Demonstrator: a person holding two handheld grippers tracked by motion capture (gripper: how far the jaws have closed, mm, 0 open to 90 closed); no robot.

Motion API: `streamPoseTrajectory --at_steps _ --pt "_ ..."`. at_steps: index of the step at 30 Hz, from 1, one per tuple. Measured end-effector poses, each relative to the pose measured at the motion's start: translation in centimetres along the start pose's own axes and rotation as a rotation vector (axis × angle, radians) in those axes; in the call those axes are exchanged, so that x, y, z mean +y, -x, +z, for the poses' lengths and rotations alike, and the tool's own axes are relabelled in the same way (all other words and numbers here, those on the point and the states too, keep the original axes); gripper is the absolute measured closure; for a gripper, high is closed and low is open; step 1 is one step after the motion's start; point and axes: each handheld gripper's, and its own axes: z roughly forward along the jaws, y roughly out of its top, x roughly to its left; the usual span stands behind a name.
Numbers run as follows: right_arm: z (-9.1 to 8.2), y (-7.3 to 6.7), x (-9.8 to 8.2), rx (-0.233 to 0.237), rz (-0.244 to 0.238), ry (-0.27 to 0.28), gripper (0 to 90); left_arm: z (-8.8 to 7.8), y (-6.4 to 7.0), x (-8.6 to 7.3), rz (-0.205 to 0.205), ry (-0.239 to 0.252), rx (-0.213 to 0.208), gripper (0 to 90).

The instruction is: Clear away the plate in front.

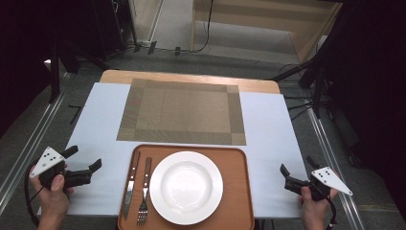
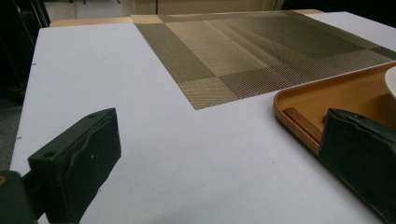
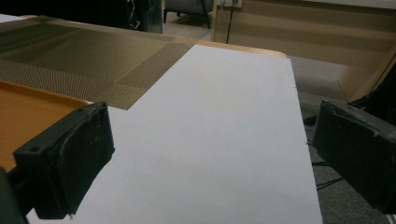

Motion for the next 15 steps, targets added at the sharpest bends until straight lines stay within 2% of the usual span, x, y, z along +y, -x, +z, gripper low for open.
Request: streamPoseTrajectory --at_steps 15 --pt "0.03 -0.07 -0.02 0.003 -0.007 0.003 0.0 -0.01 0.08 -0.1 -0.007 0.003 0.006 0.0"
